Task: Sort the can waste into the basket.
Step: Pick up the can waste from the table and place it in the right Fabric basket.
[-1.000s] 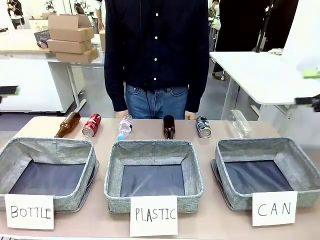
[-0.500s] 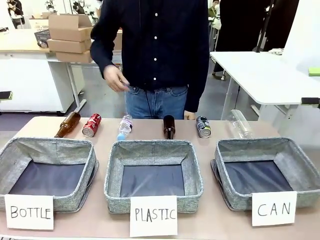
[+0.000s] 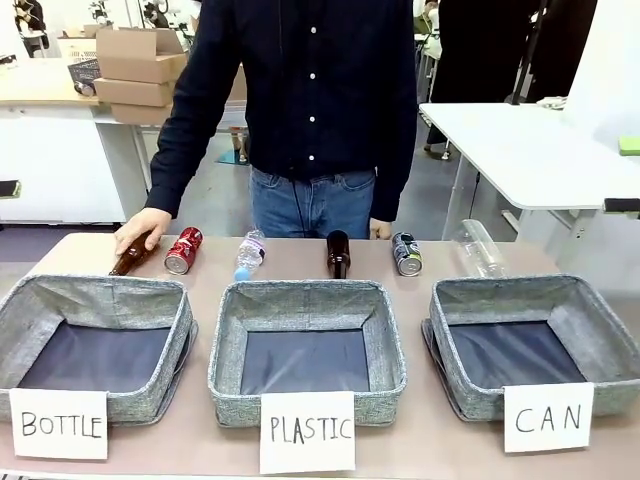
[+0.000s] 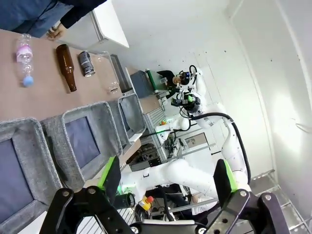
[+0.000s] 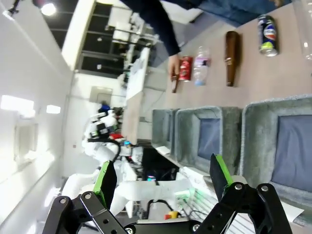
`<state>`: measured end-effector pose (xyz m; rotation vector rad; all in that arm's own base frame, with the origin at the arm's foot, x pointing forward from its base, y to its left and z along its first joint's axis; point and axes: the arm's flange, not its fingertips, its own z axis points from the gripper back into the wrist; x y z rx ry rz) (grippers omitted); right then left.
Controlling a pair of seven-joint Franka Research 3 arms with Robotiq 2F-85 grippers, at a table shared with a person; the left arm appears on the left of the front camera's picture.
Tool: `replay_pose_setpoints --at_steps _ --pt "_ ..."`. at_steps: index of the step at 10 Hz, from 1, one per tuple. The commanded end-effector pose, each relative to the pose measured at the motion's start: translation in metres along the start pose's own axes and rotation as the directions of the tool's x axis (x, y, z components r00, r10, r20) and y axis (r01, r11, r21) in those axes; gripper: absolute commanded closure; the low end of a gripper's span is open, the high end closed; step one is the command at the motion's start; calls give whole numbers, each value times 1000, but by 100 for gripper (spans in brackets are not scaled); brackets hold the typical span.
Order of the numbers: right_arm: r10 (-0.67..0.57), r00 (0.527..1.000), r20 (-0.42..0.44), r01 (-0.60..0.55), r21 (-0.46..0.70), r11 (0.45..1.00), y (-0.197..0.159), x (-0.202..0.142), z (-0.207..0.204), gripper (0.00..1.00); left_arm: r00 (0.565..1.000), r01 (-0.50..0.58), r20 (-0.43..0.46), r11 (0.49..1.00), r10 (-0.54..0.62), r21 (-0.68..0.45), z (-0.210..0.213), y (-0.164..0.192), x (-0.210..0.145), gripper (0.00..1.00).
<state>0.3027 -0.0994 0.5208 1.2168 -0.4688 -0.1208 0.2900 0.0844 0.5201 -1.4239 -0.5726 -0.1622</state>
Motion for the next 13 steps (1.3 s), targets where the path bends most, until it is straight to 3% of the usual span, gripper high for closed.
replay_pose_setpoints --at_steps 1,3,4,5,7,8,9,11,12,13 --pt "116 992 -41 -122 -231 965 20 25 -48 0 1000 25 11 999 -25 -26 -3 -1 2 0" --pt "223 965 -139 -261 -426 866 30 51 -106 0 1000 25 11 999 -25 -26 -3 -1 2 0" --pt "242 949 -205 -315 -527 790 28 57 -139 0 1000 25 11 999 -25 -26 -3 -1 2 0" --pt "253 930 -266 -364 -587 723 25 56 -176 0 1000 25 11 999 -25 -26 -3 -1 2 0" --pt "278 890 -362 -452 -613 648 25 44 -223 0 1000 25 11 999 -25 -26 -3 -1 2 0" --pt "251 864 -436 -481 -572 665 34 35 -217 0 1000 25 11 999 -25 -26 -3 -1 2 0" --pt "308 890 -337 -453 -578 678 23 37 -217 0 1000 25 11 999 -25 -26 -3 -1 2 0" --pt "308 890 -337 -453 -578 678 23 37 -217 0 1000 25 11 999 -25 -26 -3 -1 2 0" --pt "292 878 -380 -471 -576 668 19 33 -226 0 1000 25 11 999 -25 -26 -3 -1 2 0" --pt "249 857 -452 -493 -574 654 11 65 -266 0 1000 25 11 999 -25 -26 -3 -1 2 0"
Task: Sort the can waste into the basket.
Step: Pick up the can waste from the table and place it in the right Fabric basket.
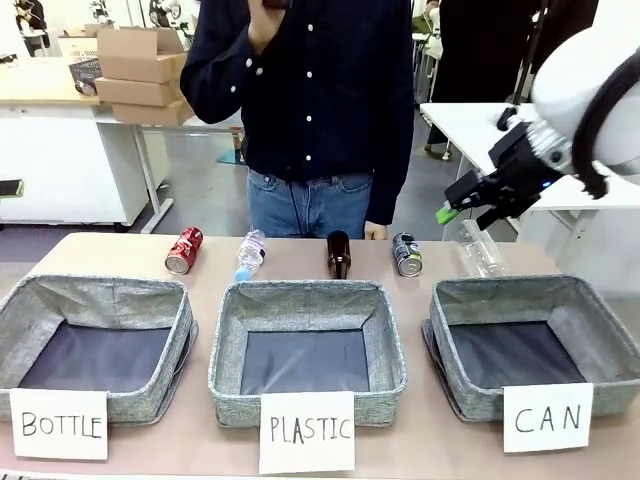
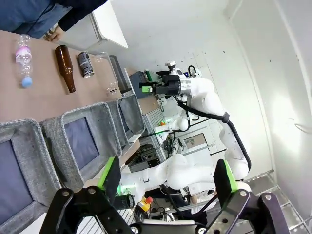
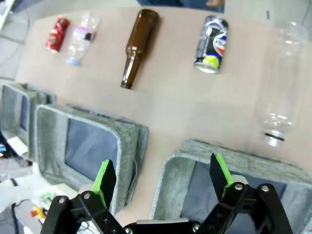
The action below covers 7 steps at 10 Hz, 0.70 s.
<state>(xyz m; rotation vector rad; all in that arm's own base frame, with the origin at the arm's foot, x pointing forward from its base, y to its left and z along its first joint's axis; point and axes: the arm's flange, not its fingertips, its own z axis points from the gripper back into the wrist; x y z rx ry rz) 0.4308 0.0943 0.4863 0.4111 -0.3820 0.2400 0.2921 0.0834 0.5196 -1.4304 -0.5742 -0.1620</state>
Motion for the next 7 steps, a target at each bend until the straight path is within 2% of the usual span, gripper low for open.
replay_pose_setpoints --at_steps 1,2,3,4,5,7 --pt "4 992 -125 -12 -64 998 1 68 -54 0 1000 26 9 999 -25 -19 -1 -2 0 0" --pt "-56 986 -159 33 -143 989 -3 93 -86 0 1000 26 9 999 -25 -19 -1 -2 0 0" --pt "-94 969 -227 55 -173 983 -9 111 -121 0 1000 26 9 999 -25 -19 -1 -2 0 0" --pt "-111 963 -245 59 -209 976 -14 122 -153 0 1000 26 9 999 -25 -19 -1 -2 0 0" --pt "-127 962 -244 61 -260 964 -16 125 -181 0 1000 26 9 999 -25 -19 -1 -2 0 0" --pt "-165 963 -214 78 -364 928 -22 123 -211 0 1000 26 9 999 -25 -19 -1 -2 0 0"
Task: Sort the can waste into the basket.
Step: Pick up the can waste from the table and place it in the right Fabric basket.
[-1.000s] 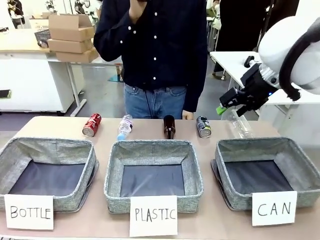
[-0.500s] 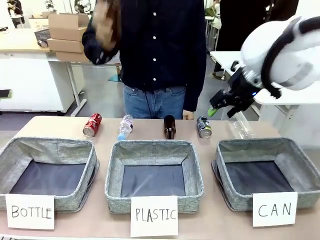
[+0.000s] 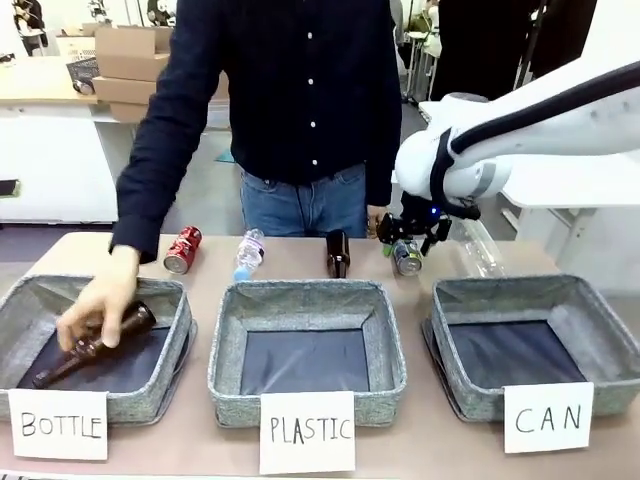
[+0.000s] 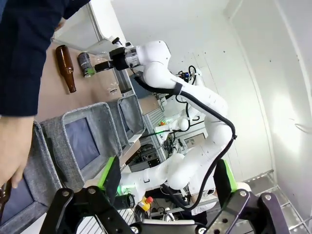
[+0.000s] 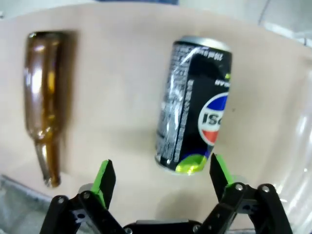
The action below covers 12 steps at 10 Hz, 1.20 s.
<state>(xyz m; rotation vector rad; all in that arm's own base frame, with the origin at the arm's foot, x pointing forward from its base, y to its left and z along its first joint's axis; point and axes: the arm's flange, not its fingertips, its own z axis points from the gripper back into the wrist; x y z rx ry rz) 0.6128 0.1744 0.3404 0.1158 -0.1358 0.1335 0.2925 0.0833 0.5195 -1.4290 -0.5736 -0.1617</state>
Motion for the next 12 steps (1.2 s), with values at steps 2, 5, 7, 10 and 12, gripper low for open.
replay_pose_setpoints --at_steps 2,5,7,10,12 --pt "-49 999 18 51 -129 990 11 4 -2 0 1000 26 9 999 -26 -21 -1 -2 0 0" --pt "-86 996 40 91 -161 983 10 10 -17 0 1000 26 9 999 -26 -21 -1 -2 0 0" --pt "-102 992 69 113 -173 978 8 13 -23 0 1000 26 9 999 -26 -21 -1 -2 0 0" --pt "-121 991 58 128 -154 980 7 13 -26 20 1000 26 9 999 -26 -21 -1 -2 0 0" --pt "-126 991 52 132 -147 980 6 13 -27 40 1000 26 9 999 -26 -21 -1 -2 0 0"
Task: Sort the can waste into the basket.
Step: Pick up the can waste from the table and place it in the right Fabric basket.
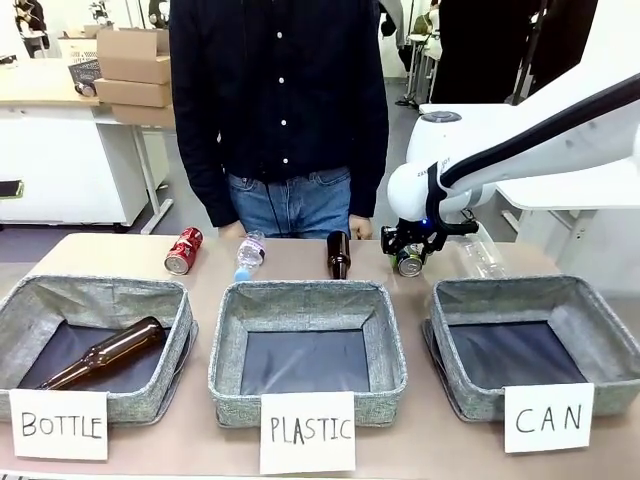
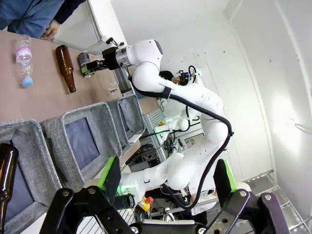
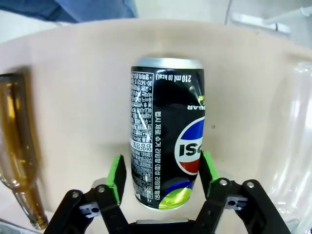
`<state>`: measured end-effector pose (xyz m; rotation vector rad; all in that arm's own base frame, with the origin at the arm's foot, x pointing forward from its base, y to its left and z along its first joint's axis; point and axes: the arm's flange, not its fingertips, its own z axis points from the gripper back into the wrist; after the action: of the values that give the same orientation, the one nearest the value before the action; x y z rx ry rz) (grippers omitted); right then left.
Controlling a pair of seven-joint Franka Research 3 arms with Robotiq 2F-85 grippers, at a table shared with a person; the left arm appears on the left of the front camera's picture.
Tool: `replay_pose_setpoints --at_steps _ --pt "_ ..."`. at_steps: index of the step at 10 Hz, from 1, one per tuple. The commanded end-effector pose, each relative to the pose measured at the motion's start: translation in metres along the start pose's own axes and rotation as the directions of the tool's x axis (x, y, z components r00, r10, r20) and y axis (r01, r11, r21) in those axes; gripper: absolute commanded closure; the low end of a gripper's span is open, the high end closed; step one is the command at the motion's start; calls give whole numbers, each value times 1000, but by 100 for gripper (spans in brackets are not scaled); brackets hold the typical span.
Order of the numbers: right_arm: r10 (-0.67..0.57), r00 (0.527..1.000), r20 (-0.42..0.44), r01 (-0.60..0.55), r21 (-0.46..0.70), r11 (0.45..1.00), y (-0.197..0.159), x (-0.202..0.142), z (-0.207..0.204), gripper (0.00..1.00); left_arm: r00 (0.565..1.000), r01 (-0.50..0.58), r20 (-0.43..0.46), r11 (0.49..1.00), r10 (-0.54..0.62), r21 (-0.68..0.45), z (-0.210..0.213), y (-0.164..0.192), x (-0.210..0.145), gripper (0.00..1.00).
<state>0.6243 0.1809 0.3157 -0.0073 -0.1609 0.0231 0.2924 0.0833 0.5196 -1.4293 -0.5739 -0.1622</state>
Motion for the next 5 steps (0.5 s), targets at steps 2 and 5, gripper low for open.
replay_pose_setpoints --at_steps 2,5 --pt "-35 999 3 35 -9 999 4 4 -1 60 1000 25 9 999 -25 -20 -1 -2 0 0" --pt "-57 998 -15 57 -9 998 0 6 -3 67 1000 25 9 999 -25 -20 -1 -2 0 0"
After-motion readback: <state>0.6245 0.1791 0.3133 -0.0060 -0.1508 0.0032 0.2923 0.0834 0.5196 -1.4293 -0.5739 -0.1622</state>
